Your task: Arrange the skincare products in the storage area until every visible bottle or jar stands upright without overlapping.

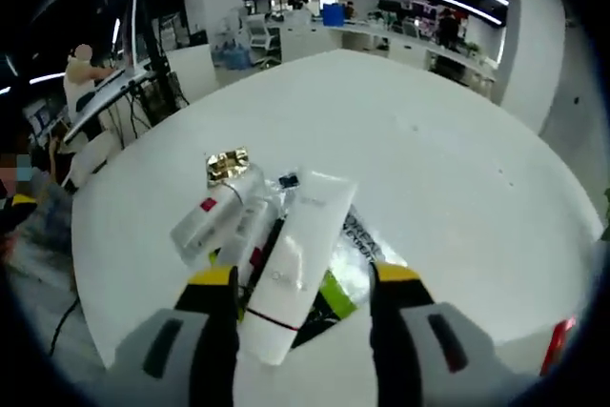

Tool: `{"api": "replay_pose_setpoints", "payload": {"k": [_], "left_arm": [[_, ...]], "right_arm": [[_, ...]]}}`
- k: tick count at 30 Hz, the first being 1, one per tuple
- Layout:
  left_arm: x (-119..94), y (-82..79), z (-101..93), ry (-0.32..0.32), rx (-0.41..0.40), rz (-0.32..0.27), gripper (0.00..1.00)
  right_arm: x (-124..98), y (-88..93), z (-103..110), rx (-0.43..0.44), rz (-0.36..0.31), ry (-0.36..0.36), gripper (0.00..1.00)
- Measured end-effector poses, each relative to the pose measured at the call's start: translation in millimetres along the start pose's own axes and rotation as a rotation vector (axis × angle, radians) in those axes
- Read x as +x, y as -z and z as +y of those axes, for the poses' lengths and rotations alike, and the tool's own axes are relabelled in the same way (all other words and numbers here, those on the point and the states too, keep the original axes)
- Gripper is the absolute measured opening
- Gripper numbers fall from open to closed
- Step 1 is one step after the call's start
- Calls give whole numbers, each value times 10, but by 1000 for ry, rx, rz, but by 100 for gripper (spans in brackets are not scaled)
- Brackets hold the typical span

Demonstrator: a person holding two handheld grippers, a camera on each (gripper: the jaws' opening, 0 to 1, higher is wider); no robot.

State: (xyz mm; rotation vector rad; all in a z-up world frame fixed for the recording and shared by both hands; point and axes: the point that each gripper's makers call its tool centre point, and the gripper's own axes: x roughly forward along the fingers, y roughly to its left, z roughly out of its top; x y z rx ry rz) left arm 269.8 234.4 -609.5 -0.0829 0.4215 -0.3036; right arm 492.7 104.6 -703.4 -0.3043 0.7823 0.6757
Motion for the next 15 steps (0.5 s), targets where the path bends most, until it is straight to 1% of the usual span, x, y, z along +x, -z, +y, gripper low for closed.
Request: {"api": "replay_pose_setpoints", "payload": {"k": [3,6,9,15], "left_arm": [[-5,-7,8,-5,-6,-2,84],[-7,-10,22,-9,-12,-4,84],[-10,-13,31,-14,-15,-3,84],[-11,-16,40,-16,-20,-1,84]], "right_arm": [[75,-22,-10,8,13,2,53],[171,-21,-26,34,28,-1,50],[245,-20,11,56,39,1,49],[340,10,73,59,54,17,44]]}}
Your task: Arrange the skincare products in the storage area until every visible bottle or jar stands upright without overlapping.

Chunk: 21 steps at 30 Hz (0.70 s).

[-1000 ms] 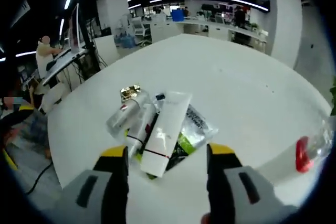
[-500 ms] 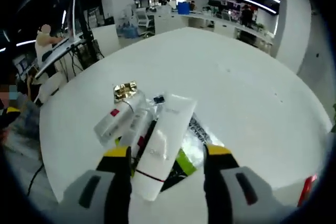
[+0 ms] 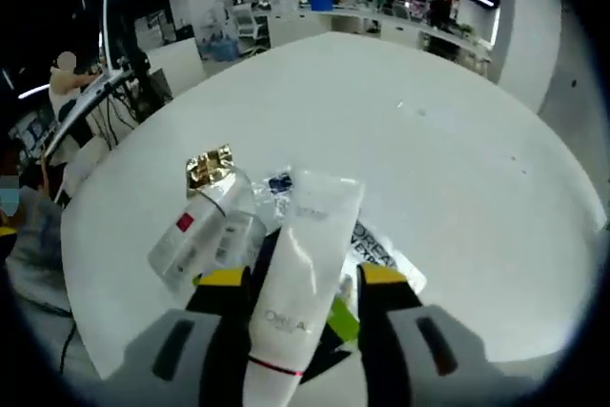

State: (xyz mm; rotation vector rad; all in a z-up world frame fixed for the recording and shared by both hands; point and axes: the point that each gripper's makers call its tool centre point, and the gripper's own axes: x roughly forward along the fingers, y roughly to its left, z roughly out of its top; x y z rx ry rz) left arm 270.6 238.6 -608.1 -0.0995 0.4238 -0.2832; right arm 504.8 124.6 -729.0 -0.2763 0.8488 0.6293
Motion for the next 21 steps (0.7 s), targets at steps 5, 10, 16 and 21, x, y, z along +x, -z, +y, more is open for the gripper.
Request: {"api": "replay_pose_setpoints", "payload": {"k": [5,10,16,21], "left_arm": [[0,0,12,-3,-4,2,84],[-3,3,26,-8,-7,7,84],[-5,3,28,-8,-5,11,84],[-6,1,32,-9,-4,12,84]], "right_arm": [[69,44,-15,-19,22,32,42],[104,37,-35,-3,20,62,39],[108,28,-64,-4,8,86,36],[102,6,-91,67,-46,62,32]]}}
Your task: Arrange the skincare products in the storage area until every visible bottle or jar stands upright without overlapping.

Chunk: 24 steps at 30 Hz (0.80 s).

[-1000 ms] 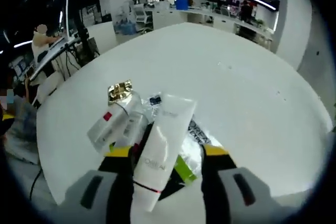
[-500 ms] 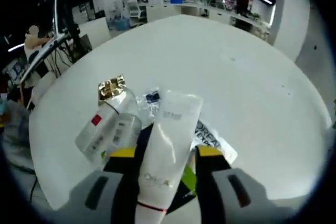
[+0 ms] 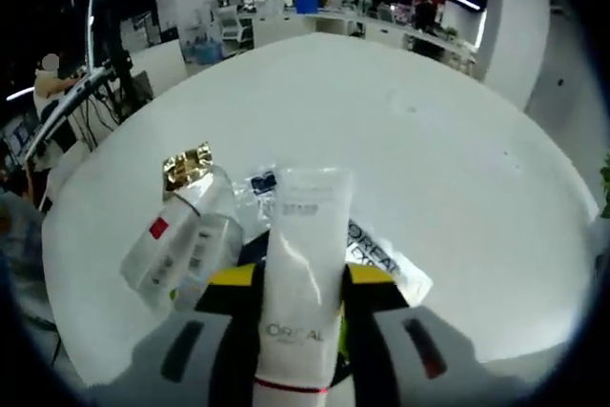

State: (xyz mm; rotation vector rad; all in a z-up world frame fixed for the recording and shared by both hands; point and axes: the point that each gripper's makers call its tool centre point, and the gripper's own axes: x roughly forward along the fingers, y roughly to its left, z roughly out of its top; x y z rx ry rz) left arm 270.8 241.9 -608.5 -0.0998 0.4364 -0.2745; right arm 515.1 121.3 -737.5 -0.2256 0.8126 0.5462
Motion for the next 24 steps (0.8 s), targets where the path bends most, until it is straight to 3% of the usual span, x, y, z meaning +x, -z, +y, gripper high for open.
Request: {"api": "replay_pose_setpoints", "payload": {"k": [12,24], "left_arm": [[-3,10,22,-1,5,0,84],[-5,22,34,3,10,-6,84]], "right_arm": [[-71,2,43,-32,-10,-19,31],[-300,-36,-15,-38,-90,-35,30]]}}
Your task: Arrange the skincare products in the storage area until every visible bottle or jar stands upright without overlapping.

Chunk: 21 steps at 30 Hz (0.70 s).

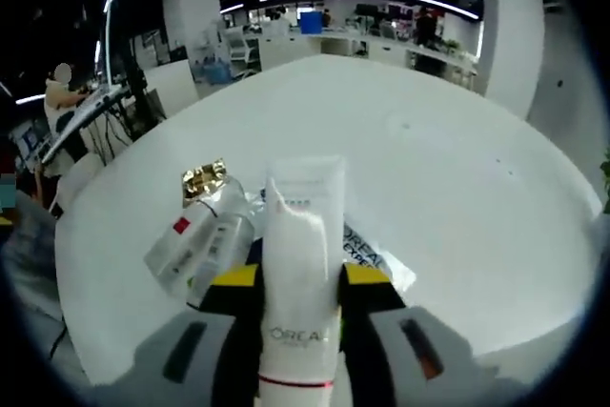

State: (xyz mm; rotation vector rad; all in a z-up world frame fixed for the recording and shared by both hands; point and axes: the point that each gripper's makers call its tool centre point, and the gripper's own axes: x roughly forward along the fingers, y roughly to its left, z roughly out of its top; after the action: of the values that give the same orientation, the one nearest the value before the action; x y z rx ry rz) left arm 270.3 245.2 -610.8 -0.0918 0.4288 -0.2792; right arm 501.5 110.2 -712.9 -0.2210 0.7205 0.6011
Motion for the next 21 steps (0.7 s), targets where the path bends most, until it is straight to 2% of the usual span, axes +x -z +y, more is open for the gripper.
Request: {"api": "replay_pose_setpoints", "payload": {"k": [15,21], "left_arm": [[-9,-19,-40,12,7,-13,84],[-13,-19,-52,13,18,-15,84]], "right_arm": [[-345,42,45,-1,-60,-26,30],[-506,125,55,1,-79,-36,30]]}}
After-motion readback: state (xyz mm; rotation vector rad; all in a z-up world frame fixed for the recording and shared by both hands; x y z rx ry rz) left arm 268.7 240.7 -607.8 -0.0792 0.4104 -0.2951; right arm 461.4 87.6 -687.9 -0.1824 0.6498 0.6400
